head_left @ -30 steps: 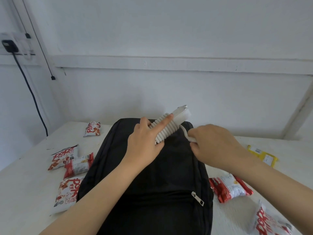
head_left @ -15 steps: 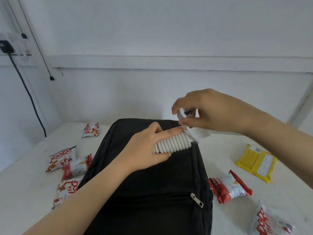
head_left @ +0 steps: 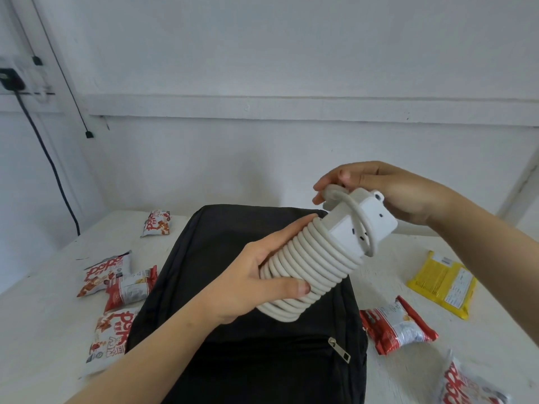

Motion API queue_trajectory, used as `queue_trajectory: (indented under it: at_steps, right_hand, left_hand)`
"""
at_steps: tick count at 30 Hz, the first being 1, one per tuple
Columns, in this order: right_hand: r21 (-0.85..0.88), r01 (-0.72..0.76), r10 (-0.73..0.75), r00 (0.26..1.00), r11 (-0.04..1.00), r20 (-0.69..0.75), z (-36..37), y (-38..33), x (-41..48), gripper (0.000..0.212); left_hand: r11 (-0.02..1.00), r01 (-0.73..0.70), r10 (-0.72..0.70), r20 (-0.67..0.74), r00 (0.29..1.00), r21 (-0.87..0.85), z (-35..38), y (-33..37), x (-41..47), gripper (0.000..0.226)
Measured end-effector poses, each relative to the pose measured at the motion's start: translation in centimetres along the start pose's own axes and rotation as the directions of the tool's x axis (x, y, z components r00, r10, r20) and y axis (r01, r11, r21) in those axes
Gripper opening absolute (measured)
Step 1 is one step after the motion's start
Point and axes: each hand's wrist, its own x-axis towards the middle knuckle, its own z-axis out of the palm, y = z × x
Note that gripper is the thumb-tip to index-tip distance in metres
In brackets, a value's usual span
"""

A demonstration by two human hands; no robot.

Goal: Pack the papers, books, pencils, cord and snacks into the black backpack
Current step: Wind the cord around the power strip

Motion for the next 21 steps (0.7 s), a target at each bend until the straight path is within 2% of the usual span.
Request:
queue_trajectory:
  at_steps: [2,4,6,10,13,18,21]
  right_hand:
    - [0.076,-0.018,0.015,0.999,0.997,0.038,0.0,0.7,-0.6,0.055]
    - [0.232,-0.005,-0.013,0.997,0.973,0.074,0.8,1.2,-1.1,0.073]
    - [0.287,0.057,-0.068,0.997,0.956,0.027,2.0,1.7,-1.3,0.081]
    - [0.284,0.169,-0.135,0.981,0.944,-0.136,4.2,2.4,-1.3,0.073]
    - [0.306,0.130,-0.060,0.972,0.943,-0.227,5.3,2.6,-1.3,0.063]
    - [0.389,0.045,0.088,0.944,0.920,-0.317,6.5,3.9,-1.5,0.076]
    - [0.306,0.103,0.017,0.931,0.946,-0.366,6.8,4.0,-1.9,0.085]
  left_hand:
    - [0.997,0.009,-0.011,-0.016,1.000,-0.082,0.0,0.0,0.0,0.072]
    - [0.991,0.020,-0.026,-0.043,0.999,-0.135,-0.1,-0.1,0.1,0.072]
    - [0.985,0.025,-0.038,-0.071,0.997,-0.172,-0.1,-0.2,0.1,0.071]
    - [0.980,0.024,-0.051,-0.134,0.990,-0.196,-0.1,-0.2,0.1,0.067]
    - [0.984,0.042,-0.075,-0.191,0.979,-0.172,-0.1,-0.2,0.0,0.069]
    - [0.994,0.100,-0.106,-0.252,0.962,-0.036,0.1,-0.6,-0.2,0.078]
    - [0.989,0.146,-0.134,-0.254,0.958,0.027,0.0,-0.8,-0.7,0.095]
